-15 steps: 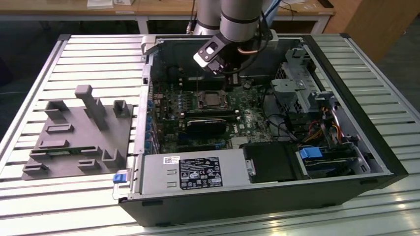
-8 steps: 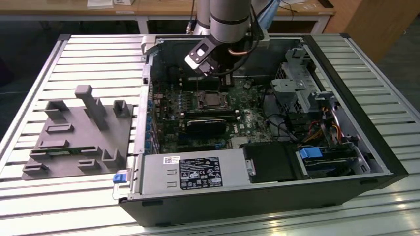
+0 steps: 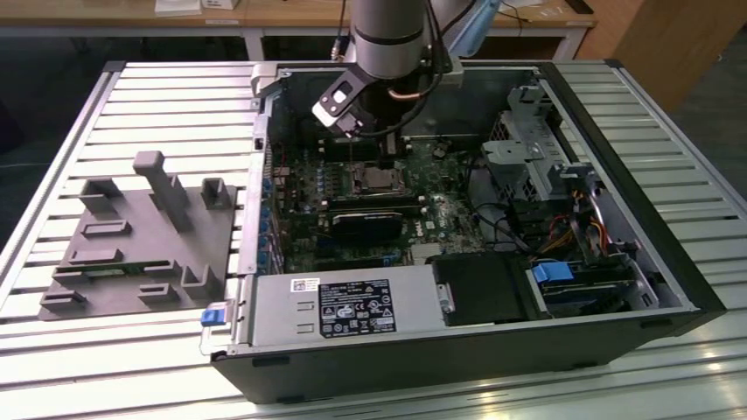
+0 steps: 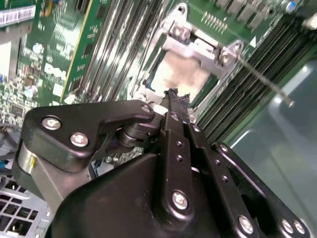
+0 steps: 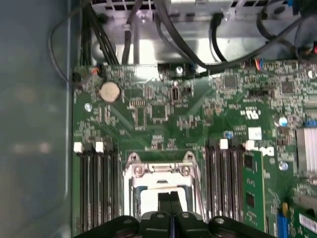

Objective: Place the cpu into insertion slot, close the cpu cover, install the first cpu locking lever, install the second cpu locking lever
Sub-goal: 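Close the cpu cover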

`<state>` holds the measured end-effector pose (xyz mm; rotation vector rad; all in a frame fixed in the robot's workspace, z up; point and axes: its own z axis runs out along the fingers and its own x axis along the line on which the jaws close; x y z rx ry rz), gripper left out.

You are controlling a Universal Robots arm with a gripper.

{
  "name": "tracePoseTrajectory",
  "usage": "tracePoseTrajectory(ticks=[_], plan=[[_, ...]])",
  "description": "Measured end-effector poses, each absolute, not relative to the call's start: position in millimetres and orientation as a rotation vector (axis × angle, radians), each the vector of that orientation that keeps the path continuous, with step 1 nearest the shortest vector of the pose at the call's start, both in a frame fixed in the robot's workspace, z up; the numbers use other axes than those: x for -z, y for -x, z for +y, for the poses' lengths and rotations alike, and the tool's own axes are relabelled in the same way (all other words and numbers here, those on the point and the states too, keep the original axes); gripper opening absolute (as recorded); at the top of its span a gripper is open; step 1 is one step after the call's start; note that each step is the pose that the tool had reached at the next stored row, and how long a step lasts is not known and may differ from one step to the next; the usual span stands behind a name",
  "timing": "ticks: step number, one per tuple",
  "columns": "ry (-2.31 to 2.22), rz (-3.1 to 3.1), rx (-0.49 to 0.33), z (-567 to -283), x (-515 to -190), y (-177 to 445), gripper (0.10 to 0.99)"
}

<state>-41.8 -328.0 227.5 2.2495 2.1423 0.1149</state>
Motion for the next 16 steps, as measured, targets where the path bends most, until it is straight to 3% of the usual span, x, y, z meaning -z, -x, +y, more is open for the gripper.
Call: tracePoseTrajectory(ticks=[16], plan=[[-2.233,2.129,-0.089,-325.6,-219.3,48.9,0.106]])
